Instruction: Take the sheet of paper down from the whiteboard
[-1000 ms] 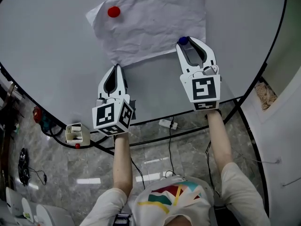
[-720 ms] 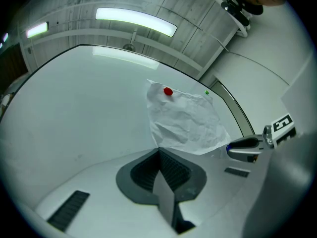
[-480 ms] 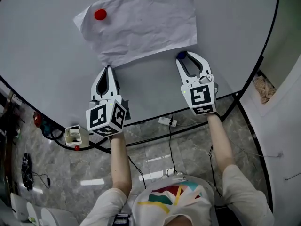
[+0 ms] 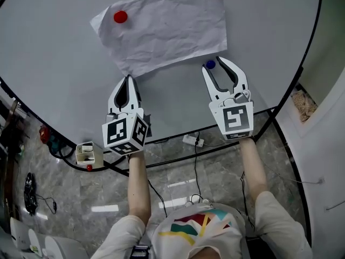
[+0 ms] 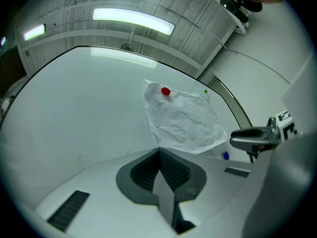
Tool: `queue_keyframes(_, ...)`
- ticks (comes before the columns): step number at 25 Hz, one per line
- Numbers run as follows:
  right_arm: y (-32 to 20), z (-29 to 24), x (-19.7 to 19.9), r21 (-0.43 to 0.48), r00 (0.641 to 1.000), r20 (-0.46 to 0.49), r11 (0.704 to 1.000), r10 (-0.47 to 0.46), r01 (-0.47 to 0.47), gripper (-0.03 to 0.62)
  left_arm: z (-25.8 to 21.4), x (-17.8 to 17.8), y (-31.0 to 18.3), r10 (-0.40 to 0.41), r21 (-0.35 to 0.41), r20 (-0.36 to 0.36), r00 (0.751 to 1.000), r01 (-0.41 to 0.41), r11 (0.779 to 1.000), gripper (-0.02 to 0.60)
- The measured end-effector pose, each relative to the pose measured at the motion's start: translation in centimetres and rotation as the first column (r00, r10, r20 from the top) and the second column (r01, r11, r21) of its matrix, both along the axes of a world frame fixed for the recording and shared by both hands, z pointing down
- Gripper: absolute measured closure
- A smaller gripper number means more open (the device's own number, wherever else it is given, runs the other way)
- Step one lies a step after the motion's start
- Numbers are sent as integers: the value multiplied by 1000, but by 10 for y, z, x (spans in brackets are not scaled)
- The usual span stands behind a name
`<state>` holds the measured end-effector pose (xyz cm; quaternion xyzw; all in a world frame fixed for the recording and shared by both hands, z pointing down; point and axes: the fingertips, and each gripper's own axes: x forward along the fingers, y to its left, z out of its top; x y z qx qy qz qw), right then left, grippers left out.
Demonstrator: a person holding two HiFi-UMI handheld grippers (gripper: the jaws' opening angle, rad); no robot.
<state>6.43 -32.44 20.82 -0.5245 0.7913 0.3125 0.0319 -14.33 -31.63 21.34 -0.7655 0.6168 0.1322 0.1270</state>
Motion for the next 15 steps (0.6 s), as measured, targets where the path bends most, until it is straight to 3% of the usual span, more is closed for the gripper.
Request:
queue_keyframes(4, 31, -66, -58, 108, 984, -150, 988, -98, 115, 457, -1, 0, 0, 6, 6, 2, 1000, -6, 1000, 537)
queue_keyframes(9, 40, -133, -140, 213, 943, -322, 964, -83, 158, 457, -1, -2, 6, -4, 11, 18, 1000, 3, 1000, 537)
queue_keyframes(15, 22, -162, -181, 208, 911, -409, 968, -45, 142, 457, -7, -3, 9, 4, 7, 13, 1000, -4, 1000, 537)
